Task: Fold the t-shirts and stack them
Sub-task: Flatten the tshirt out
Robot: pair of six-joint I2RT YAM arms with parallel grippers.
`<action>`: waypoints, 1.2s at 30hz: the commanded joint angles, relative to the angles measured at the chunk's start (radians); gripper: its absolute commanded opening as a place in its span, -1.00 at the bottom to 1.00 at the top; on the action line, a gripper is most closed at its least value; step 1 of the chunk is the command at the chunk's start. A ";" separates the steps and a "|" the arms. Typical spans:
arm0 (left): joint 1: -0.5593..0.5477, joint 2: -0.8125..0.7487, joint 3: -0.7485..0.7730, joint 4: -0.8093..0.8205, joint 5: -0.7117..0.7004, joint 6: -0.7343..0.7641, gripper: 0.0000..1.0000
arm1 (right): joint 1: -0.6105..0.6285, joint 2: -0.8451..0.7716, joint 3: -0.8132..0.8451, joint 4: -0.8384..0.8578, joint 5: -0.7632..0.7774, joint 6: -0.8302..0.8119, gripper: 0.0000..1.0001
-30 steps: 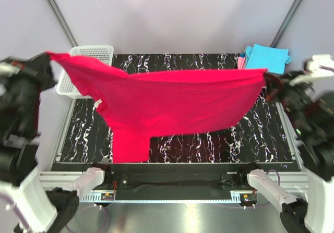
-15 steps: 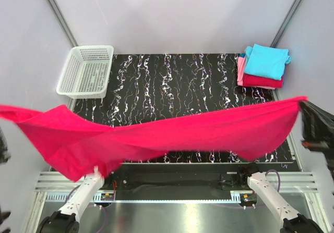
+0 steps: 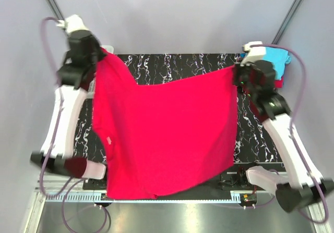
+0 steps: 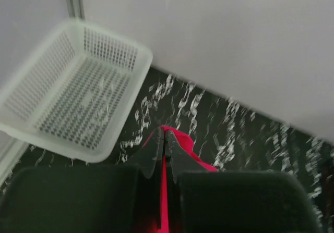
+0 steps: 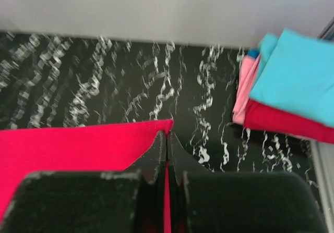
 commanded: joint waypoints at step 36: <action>-0.061 0.549 -0.042 0.147 0.067 -0.165 0.43 | -0.160 0.815 0.115 0.267 -0.364 0.273 0.20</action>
